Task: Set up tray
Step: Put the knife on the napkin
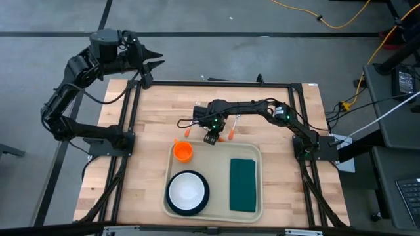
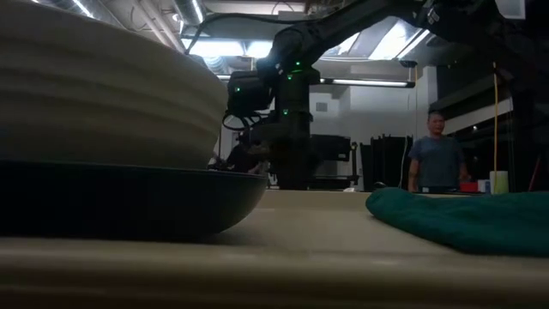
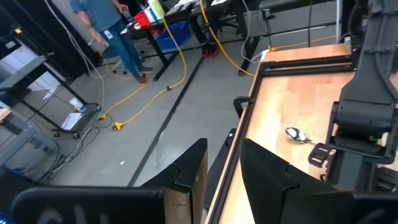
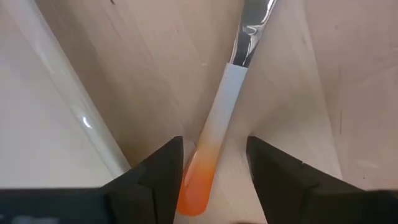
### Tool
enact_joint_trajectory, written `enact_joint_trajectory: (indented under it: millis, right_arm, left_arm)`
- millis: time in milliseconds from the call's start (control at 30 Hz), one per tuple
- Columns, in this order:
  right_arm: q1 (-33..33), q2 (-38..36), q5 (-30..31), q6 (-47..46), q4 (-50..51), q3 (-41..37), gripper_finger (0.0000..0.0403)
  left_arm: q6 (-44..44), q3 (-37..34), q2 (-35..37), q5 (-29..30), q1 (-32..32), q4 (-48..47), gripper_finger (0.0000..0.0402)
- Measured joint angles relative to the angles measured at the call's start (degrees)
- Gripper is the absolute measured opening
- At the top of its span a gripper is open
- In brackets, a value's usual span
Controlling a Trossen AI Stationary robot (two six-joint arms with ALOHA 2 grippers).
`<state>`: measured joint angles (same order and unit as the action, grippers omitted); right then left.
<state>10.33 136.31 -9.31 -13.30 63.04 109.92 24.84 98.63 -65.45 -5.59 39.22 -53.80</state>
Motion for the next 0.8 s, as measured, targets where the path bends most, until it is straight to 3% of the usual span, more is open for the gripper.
enact_joint_trajectory:
  millis: [533, 800]
  right_arm:
    - [0.49, 0.2, 7.22, 1.78, -0.26, -0.1, 0.0183]
    - [1.26, 0.2, 9.83, 4.35, -0.22, -0.06, 0.0183]
  left_arm:
    - [0.65, 0.0, -0.17, -0.22, 0.0, 0.07, 0.0088]
    - [-0.04, 0.0, -1.09, -5.18, 0.0, 0.1, 0.0088]
